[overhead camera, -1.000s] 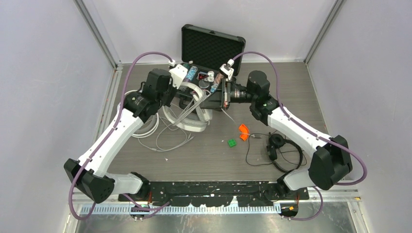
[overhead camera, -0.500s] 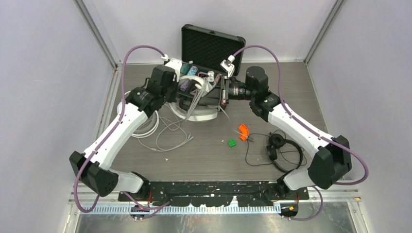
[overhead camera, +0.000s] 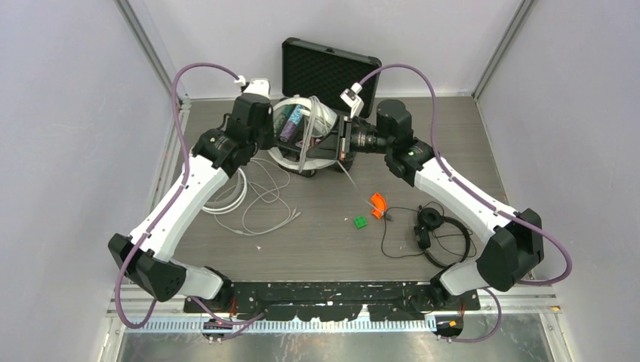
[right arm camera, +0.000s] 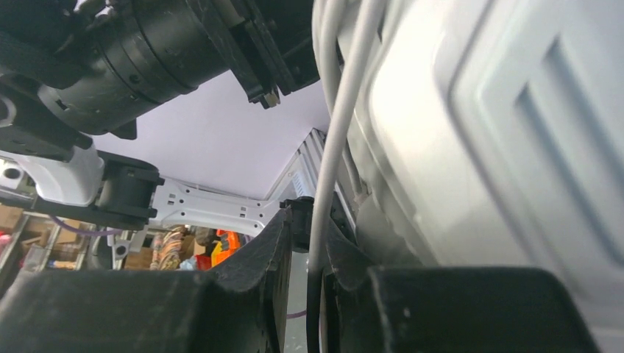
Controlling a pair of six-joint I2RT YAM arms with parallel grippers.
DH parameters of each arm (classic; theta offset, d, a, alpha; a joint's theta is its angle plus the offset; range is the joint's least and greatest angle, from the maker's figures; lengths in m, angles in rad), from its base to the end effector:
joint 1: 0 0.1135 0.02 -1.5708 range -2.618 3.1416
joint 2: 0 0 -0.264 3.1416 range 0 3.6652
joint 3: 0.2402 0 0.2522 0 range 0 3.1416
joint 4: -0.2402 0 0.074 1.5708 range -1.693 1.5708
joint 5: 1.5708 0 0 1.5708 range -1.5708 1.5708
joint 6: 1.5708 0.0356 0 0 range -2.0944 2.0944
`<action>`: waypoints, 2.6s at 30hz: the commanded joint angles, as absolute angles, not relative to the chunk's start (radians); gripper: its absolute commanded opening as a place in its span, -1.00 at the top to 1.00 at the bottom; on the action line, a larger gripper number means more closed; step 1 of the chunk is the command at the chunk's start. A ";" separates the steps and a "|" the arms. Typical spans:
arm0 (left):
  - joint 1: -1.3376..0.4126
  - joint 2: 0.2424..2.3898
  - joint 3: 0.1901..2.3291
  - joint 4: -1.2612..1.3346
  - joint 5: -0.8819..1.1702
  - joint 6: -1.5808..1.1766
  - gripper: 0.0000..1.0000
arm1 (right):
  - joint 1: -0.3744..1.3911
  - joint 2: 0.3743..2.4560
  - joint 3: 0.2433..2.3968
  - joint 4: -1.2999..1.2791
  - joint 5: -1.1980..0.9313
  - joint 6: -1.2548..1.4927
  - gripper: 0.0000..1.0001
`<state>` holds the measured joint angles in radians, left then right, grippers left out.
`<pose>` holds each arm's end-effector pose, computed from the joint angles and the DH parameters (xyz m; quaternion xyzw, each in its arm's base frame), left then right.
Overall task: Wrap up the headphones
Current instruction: Wrap the headphones cable around the headphones.
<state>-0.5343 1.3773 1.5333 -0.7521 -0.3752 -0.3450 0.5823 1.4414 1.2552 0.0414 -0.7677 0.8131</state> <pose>0.2567 -0.1367 0.4098 -0.0049 0.8724 -0.0467 0.4865 0.2673 0.2056 0.3745 -0.1626 0.7249 0.6067 0.2828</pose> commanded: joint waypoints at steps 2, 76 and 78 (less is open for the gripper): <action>-0.529 1.375 1.581 -0.649 -0.446 -0.495 1.00 | 0.611 1.423 1.314 0.051 -0.699 0.711 0.53; -0.509 1.330 1.839 -0.736 -0.303 -0.817 1.00 | 0.834 1.587 0.756 1.051 -0.295 0.254 -0.21; -0.509 1.338 1.862 -0.745 -0.298 -0.815 1.00 | 0.834 1.631 0.754 1.102 -0.307 0.246 -0.21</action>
